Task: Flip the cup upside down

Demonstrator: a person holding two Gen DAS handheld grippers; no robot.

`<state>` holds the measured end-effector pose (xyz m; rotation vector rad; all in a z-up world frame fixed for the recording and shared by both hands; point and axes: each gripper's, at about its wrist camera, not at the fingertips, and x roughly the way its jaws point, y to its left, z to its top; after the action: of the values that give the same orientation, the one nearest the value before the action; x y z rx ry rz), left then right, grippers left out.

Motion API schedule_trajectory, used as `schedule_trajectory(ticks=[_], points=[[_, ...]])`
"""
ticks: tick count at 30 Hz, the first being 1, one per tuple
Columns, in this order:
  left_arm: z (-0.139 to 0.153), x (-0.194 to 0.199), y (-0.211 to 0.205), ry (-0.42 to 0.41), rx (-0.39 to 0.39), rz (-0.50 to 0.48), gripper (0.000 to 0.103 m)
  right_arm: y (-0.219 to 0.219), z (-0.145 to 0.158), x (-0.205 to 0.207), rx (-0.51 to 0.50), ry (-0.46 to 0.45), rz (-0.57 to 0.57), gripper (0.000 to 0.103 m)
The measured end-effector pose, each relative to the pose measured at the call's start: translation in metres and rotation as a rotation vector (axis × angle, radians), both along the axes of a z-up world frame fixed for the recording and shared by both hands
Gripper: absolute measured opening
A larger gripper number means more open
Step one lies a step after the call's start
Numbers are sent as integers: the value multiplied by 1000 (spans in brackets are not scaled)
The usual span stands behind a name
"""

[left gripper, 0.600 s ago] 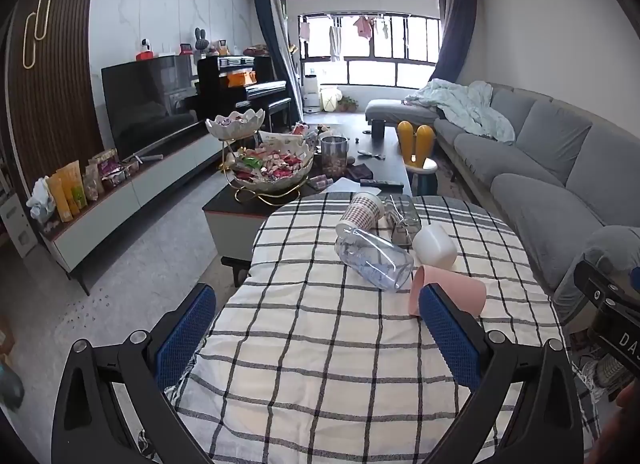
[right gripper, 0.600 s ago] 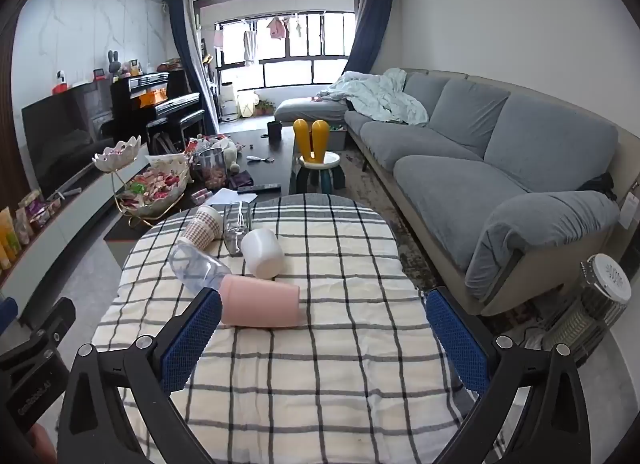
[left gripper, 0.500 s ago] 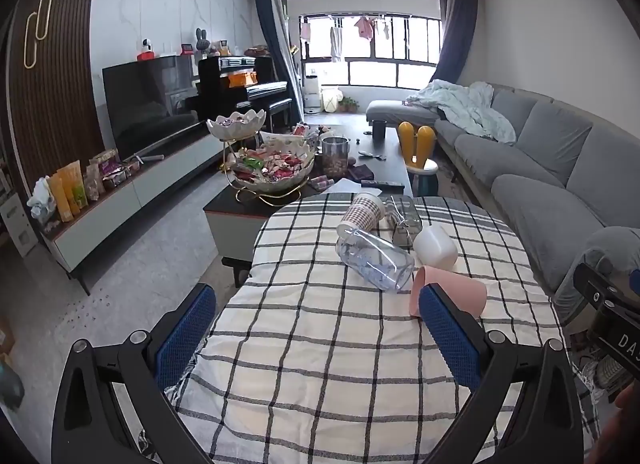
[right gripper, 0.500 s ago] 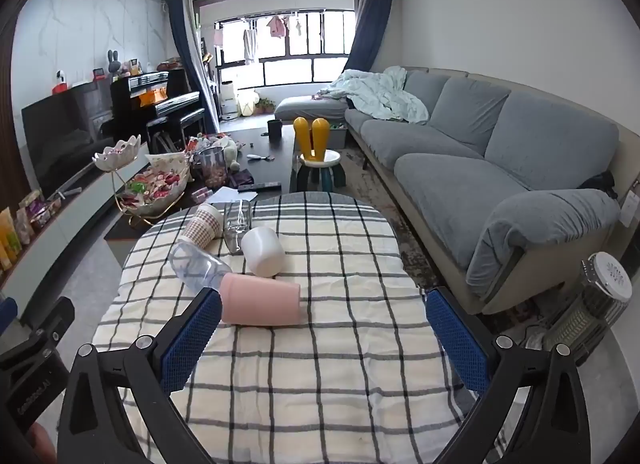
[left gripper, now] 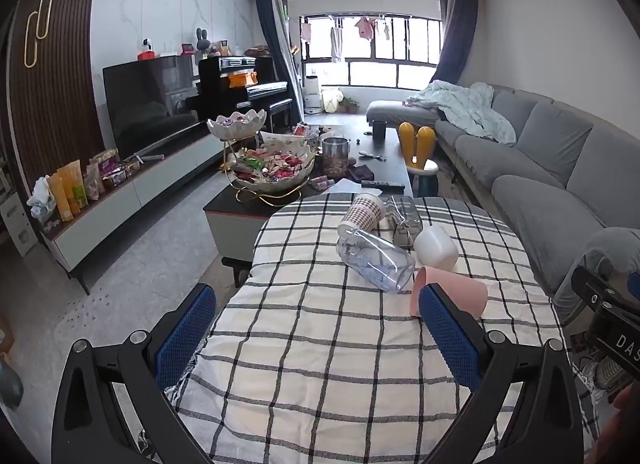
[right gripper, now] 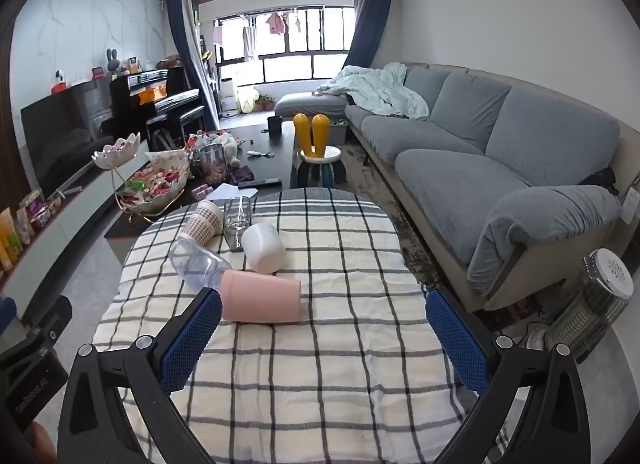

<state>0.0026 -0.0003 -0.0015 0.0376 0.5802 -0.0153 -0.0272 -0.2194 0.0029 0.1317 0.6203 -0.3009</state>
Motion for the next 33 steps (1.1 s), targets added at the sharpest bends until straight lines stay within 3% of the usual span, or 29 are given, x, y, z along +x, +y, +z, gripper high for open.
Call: schedule_trajectory(ticks=[33], points=[[-1,-2,2,2,6,3,103,0,0,1,2,9,-5,103]])
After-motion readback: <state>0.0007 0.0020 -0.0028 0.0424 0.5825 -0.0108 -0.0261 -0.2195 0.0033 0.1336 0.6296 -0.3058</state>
